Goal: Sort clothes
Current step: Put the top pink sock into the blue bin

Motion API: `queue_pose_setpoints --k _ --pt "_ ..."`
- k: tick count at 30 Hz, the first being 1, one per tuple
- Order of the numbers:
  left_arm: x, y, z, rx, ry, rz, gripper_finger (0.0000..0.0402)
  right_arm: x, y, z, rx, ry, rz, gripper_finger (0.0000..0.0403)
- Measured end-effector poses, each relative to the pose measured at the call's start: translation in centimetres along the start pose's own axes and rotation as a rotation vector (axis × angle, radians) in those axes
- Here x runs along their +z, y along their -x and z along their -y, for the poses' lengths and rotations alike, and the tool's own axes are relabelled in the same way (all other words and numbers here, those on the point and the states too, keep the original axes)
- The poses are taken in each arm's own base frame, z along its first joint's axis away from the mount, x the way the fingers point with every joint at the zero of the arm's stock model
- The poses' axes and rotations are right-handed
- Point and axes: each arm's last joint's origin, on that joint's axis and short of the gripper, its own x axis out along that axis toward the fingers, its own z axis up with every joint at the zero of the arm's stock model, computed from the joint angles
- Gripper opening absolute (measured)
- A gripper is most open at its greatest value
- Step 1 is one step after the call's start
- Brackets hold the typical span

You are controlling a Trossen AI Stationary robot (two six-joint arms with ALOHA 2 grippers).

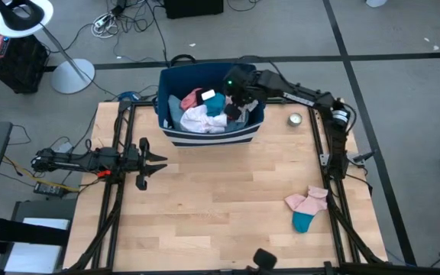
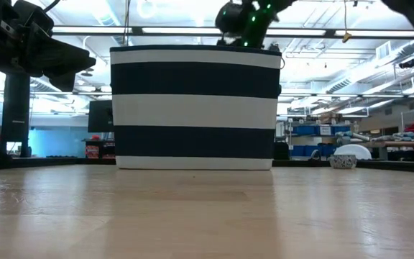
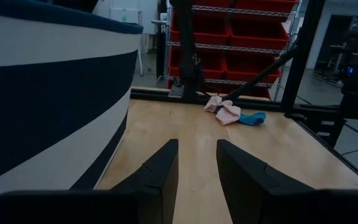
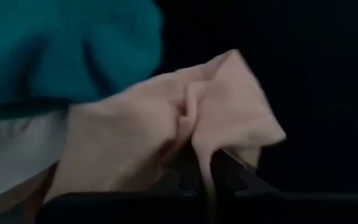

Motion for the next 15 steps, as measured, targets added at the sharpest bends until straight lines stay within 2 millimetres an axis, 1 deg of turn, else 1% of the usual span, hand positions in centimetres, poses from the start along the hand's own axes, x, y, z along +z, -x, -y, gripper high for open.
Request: queue_pose_setpoints --k 9,12,15 --pt "0.0 0.0 0.0 0.0 0.0 0.0 0.0115 -0.8 -5.8 -1.6 0.051 0.11 -0.16 0.0003" --pt "0.0 0.0 0.0 0.0 0.0 0.0 0.0115 -1.1 -7.2 -1.9 0.077 0.116 -0.203 0.0003" --pt "0.0 0.0 0.0 0.0 0.0 -0.001 0.0115 -1.4 -8.1 -1.9 0.108 0.112 -0.234 0.0006"
